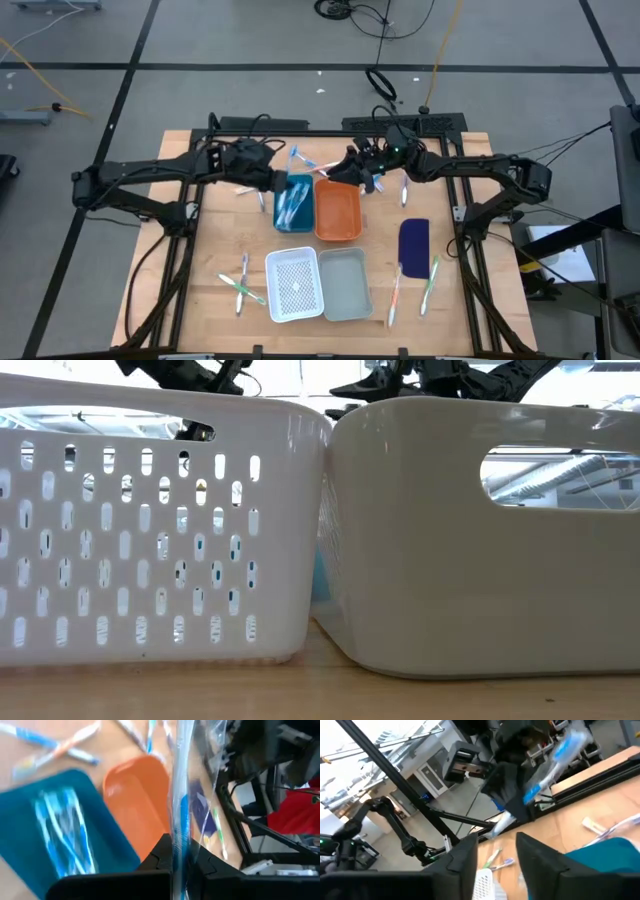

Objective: Pick & Place Toothbrushes
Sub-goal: Put the blue toothbrush into the blue bin

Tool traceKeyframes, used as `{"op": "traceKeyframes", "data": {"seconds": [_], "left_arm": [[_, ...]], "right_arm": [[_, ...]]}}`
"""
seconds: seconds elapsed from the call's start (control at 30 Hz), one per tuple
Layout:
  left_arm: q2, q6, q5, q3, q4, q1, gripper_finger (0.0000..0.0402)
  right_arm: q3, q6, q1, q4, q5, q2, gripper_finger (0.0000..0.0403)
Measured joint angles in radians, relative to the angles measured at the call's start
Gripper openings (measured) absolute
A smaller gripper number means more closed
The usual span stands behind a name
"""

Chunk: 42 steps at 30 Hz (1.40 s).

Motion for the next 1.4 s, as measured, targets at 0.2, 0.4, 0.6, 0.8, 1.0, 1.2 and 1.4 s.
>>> {"op": "traceKeyframes", "data": {"seconds": [0.2, 0.4, 0.6, 0.8, 1.0, 1.2, 1.4], "left_arm": [[0.039, -0.081, 0.143, -0.001, -0.084, 0.035, 0.0007], [0.100, -0.115, 0.335, -0.001, -0.098, 0.067, 0.0007], [0.166, -0.148, 0.480, -0.001, -0.124, 0.101, 0.0007], [0.248, -0.187, 0.598, -0.001, -0.136, 0.116, 0.0007], [0.334, -0.190, 0.663, -0.001, -0.136, 0.146, 0.0007], [0.388, -0.190, 0.673, 0.000, -0.150, 0.190, 0.0007], [0.436, -0.182, 0.660, 0.000, -0.160, 0.217, 0.0006]], "right_arm": [[-0.026, -0.067, -0.007, 0.004, 0.024, -0.033, 0.0026], [-0.103, -0.055, -0.023, 0.046, 0.027, -0.115, 0.0006], [-0.191, -0.056, -0.027, 0.044, 0.096, -0.223, 0.0001], [-0.272, -0.054, -0.027, 0.043, 0.140, -0.310, 0.0001], [-0.335, -0.051, -0.027, 0.044, 0.159, -0.361, 0.0001], [-0.376, -0.027, -0.027, 0.045, 0.185, -0.390, 0.0001], [-0.378, -0.027, -0.027, 0.075, 0.179, -0.394, 0.0001]]}}
